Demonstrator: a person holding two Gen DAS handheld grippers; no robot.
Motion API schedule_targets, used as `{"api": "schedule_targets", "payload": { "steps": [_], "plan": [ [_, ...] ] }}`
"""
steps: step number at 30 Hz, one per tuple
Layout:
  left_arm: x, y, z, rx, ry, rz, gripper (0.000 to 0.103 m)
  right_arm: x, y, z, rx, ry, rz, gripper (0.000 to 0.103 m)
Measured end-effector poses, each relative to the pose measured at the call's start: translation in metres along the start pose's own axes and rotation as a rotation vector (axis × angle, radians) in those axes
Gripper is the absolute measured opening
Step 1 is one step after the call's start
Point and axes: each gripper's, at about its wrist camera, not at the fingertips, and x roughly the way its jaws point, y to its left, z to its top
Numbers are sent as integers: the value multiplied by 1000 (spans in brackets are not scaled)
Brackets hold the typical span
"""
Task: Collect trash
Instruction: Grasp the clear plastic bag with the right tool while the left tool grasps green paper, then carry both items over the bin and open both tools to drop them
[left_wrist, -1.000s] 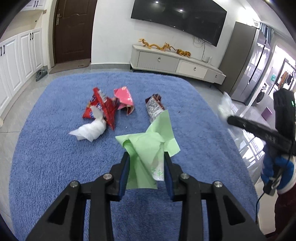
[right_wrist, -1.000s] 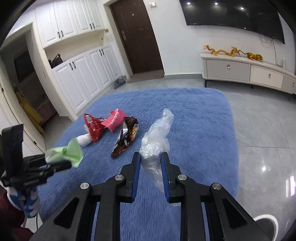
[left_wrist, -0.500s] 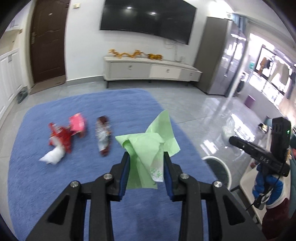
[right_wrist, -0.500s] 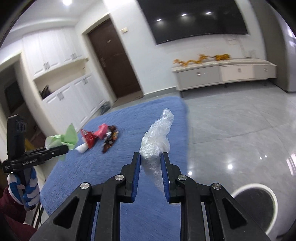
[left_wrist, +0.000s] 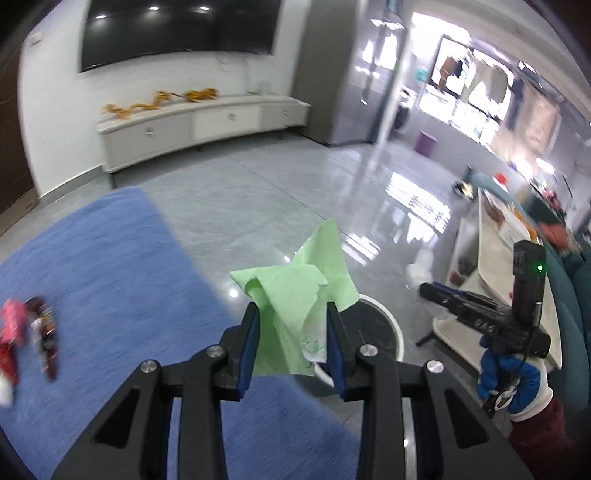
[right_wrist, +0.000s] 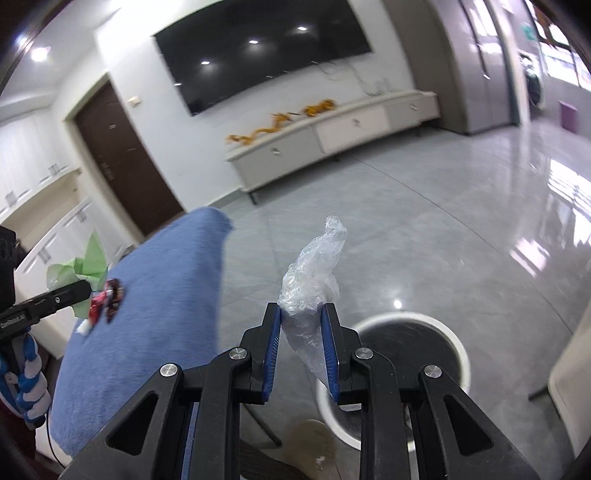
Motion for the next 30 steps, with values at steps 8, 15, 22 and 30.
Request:
{"api": "schedule_targets", "payload": {
  "steps": [8,15,22,30],
  "plan": [
    [100,-67,10,90,134,-64,32,37,-54,-26,129,83,-70,23],
    [160,-88,17,58,212,-100,44,58,-83,-41,191,131,-120,25],
    [182,-93,23,4,262,-165,53,69,-100,-51,246,156,-162,45],
    [162,-91,22,21,225,-153,54,51,-100,-50,250,132,-185,46]
  ]
}}
